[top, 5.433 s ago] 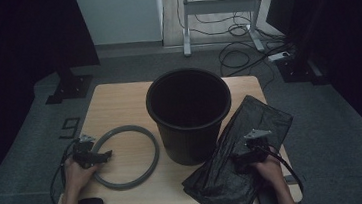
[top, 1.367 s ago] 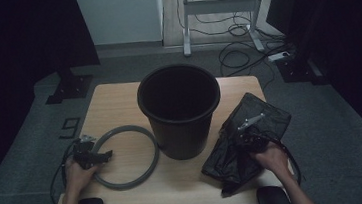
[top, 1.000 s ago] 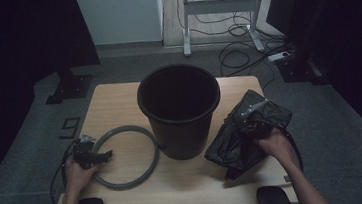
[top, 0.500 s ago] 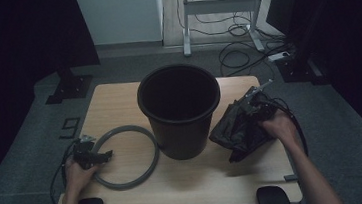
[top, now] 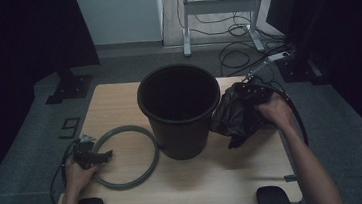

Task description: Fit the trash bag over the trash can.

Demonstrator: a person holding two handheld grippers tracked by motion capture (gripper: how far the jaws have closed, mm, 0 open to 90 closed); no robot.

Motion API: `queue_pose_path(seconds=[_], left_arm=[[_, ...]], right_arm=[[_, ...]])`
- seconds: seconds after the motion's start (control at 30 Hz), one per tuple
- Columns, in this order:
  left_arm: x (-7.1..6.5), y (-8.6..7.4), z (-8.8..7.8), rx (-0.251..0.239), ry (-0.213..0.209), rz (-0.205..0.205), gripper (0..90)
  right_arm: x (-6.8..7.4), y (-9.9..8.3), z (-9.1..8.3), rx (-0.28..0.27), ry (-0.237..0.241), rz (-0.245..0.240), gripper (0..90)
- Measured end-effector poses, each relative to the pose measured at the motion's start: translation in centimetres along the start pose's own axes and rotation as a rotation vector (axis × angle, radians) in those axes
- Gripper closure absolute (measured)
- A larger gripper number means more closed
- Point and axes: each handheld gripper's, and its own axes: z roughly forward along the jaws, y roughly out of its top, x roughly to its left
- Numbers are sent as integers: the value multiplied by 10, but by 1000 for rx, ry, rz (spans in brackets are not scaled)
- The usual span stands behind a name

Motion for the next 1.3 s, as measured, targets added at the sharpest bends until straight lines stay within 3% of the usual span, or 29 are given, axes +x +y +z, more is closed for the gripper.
queue_pose_path(seconds=[0.57, 1.3], left_arm=[[0, 0, 0, 0, 0, 0, 0], [0, 0, 0, 0, 0, 0, 0]], right_arm=[[13, 51, -33, -90, 16, -41, 887], [45, 102, -81, -168, 53, -99, 889]])
